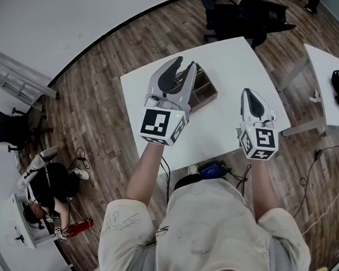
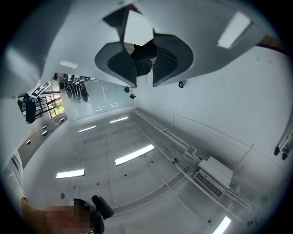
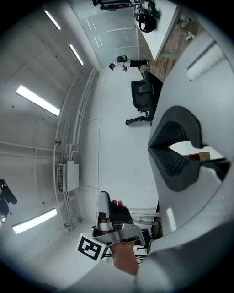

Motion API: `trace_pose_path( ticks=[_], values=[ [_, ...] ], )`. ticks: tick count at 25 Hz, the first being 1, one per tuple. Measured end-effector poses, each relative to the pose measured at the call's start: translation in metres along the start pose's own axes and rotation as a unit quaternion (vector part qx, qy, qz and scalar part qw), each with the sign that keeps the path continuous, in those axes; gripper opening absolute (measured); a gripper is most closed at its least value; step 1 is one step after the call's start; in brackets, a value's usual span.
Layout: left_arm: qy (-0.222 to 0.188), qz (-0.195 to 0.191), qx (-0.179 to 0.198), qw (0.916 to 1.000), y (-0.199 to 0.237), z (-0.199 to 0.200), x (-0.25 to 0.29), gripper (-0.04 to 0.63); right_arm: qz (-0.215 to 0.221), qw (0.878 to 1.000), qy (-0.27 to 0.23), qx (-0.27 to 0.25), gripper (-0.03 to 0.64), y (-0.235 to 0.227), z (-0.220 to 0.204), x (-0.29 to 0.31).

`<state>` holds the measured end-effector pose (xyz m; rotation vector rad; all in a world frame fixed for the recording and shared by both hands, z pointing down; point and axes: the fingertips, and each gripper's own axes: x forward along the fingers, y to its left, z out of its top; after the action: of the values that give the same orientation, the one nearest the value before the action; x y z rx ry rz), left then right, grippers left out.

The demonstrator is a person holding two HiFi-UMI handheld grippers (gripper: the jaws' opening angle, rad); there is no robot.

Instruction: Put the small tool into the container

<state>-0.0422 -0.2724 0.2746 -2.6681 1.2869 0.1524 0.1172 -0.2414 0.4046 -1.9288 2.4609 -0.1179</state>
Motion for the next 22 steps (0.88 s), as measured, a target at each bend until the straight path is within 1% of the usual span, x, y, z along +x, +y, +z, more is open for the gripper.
trace_pose_path(
  ticks=[3, 6, 13, 15, 22],
  values=[
    [-0.015, 0.005, 0.002, 0.9999, -0.001, 0.006, -0.007, 0.127, 0.001, 1.0, -0.002, -0.002, 0.005, 0.001, 0.001, 0.0],
    [-0.019, 0.005, 0.008, 0.9998, -0.001, 0.01, -0.013, 0.118, 0.002, 1.0, -0.005, -0.005, 0.006, 0.002, 0.003, 0.0],
    [-0.039, 0.025, -0.017, 0.9988, 0.003, 0.014, -0.029, 0.087, 0.004, 1.0, -0.017, -0.01, 0.008, 0.002, 0.012, 0.0],
    [-0.041, 0.029, -0.021, 0.9985, 0.001, 0.012, -0.033, 0.086, 0.005, 1.0, -0.021, -0.011, 0.008, 0.002, 0.015, 0.0],
    [-0.038, 0.057, -0.026, 0.9973, 0.001, 0.002, -0.045, 0.036, 0.008, 0.999, -0.032, -0.021, 0.009, 0.005, 0.024, 0.0]
  ],
)
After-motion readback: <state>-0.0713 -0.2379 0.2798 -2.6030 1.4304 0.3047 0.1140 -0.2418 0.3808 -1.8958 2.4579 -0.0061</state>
